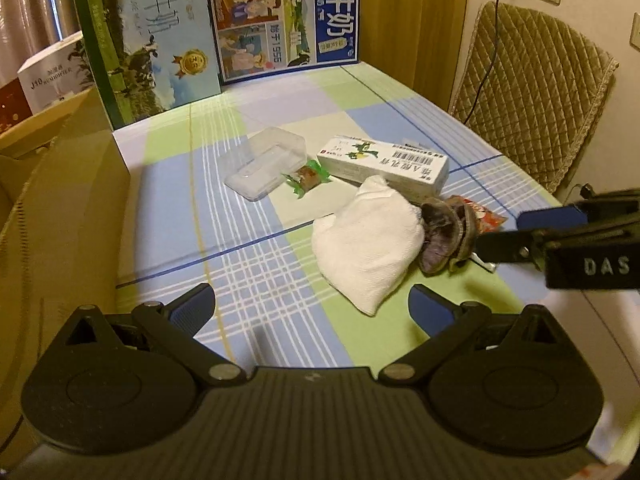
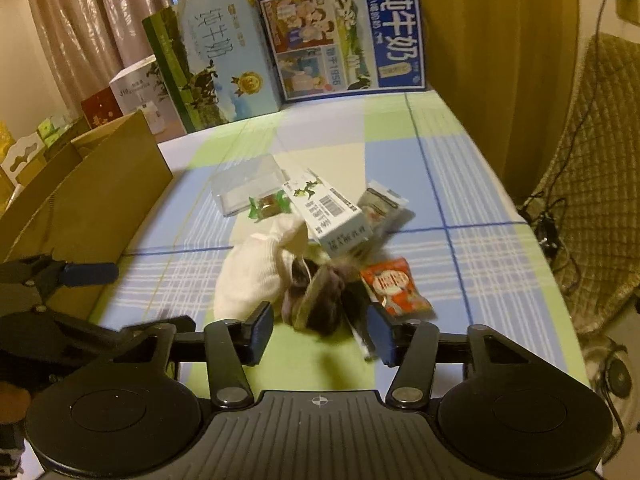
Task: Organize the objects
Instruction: 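Grasp the dark scrunchie with the right tool while the left tool grasps the white cloth bag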
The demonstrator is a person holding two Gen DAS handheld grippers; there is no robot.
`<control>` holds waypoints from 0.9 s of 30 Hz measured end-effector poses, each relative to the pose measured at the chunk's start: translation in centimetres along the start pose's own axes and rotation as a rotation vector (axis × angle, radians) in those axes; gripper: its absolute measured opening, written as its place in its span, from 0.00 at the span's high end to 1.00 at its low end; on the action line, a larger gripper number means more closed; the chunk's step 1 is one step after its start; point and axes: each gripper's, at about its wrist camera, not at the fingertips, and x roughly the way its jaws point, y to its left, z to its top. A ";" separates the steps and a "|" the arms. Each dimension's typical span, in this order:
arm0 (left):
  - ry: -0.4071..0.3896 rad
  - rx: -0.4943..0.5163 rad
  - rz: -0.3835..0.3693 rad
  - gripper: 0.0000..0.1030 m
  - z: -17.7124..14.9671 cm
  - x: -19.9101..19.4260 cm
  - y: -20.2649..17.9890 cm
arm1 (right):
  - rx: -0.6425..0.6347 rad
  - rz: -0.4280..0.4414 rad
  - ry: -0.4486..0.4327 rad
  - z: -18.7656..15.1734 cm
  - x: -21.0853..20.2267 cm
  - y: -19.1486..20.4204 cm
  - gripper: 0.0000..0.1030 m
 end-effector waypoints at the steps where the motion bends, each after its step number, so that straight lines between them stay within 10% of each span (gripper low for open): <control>1: 0.001 -0.002 -0.003 0.02 0.0 0.3 0.2 | 0.000 0.003 0.007 0.2 0.6 0.0 0.54; 9: 0.010 0.008 -0.041 0.05 0.2 2.4 0.5 | 0.016 0.016 0.071 1.0 3.7 -0.4 0.83; 19: -0.001 0.109 -0.143 0.15 2.0 5.4 -2.3 | 0.084 -0.044 0.052 0.2 1.1 -1.7 0.86; 27: 0.033 0.163 -0.112 0.66 2.0 6.4 -3.3 | 0.089 -0.054 0.046 -0.3 0.6 -1.6 0.86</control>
